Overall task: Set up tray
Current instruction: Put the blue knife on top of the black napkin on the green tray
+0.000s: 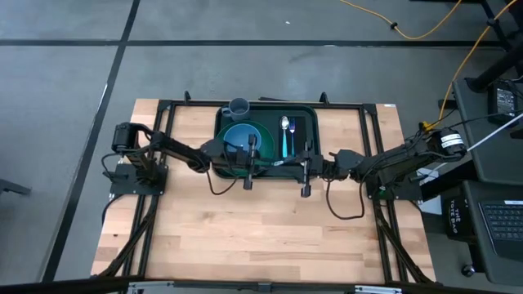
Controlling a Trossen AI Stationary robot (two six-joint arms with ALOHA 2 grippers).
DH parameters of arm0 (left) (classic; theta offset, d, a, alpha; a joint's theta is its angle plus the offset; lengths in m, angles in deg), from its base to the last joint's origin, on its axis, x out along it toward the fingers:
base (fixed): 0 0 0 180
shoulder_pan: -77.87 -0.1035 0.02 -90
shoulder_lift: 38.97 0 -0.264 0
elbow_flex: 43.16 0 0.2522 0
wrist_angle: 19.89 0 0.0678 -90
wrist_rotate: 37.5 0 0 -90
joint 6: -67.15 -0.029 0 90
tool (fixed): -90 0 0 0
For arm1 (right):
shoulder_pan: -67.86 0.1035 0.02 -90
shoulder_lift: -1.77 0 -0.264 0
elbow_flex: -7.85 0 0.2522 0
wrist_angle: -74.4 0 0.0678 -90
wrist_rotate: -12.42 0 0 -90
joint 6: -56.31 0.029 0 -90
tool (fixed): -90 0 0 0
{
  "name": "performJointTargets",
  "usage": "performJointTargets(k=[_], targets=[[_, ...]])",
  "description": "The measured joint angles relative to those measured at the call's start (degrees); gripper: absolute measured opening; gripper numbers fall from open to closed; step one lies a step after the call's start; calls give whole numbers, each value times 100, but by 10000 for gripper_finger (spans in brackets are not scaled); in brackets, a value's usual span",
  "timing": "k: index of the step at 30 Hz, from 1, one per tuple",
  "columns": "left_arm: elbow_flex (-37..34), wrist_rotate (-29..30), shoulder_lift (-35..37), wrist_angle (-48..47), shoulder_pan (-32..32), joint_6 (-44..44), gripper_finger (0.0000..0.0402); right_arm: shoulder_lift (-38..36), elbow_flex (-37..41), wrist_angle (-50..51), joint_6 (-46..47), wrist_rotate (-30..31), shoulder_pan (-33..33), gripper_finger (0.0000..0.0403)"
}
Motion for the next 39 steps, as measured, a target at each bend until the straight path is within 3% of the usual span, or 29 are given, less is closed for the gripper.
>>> performJointTargets(k=[27,39], targets=[[177,34,0,-318,-72,-235,28,0,-83,-72,-24,-294,-79,151],[177,-2,0,-269,-68,-252,28,0,-83,-55,-37,-262,-89,80]])
